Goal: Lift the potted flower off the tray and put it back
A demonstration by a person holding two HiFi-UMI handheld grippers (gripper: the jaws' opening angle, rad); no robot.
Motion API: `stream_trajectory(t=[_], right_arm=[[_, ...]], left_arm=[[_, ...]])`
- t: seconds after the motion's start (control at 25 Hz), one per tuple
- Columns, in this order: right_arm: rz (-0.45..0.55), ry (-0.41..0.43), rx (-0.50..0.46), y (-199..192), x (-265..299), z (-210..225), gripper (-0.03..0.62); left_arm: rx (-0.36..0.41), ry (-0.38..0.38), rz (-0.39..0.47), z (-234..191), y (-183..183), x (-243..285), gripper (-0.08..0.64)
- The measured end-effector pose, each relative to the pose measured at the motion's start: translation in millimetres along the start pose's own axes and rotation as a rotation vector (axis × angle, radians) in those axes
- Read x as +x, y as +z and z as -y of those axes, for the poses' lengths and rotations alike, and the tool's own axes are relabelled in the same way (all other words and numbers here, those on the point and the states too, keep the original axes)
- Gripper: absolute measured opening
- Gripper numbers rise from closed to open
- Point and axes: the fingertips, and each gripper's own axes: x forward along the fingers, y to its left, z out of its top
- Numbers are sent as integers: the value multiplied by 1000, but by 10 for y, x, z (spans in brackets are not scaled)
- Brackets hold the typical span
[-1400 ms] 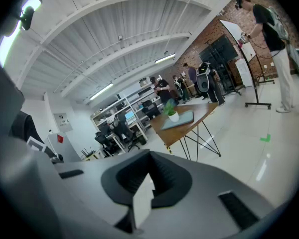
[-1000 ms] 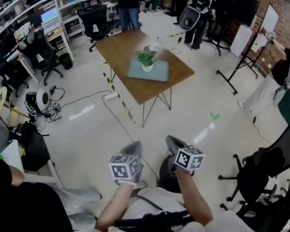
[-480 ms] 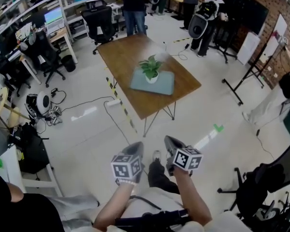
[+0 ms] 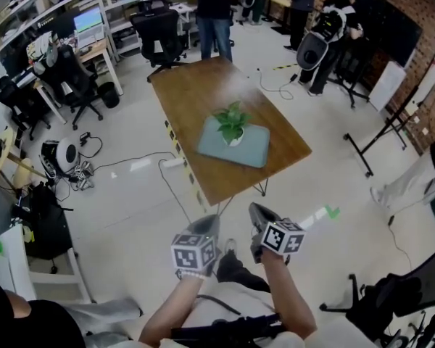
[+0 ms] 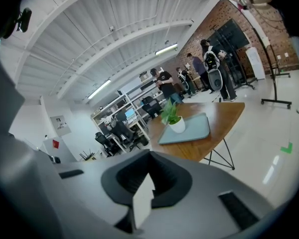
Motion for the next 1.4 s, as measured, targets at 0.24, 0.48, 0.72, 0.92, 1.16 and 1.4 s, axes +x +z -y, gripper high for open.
stream_trajectory(t=[0.24,0.48,0.72,0.92,1.16,1.4], right_arm=[[-13,21,10,371,381,235,8],[-9,33,13,708,747,523,8],[-35,48,-10,949,1077,758,8],[-60,47,-29,1086,1321,905,11],[-70,25,-47,1159,1632,1086,26],[-70,-47,-64,1324,1934,1329,74]], left_arm=[[11,20,2,-43,374,465,-5],[25,35,12,-104,664,901,-5],[50,49,43,-78,956,1313,-5],[59,63,45,-112,1124,1520,-5],[64,62,50,-167,1272,1679,-5],[71,26,34,-228,1421,1846,-5]])
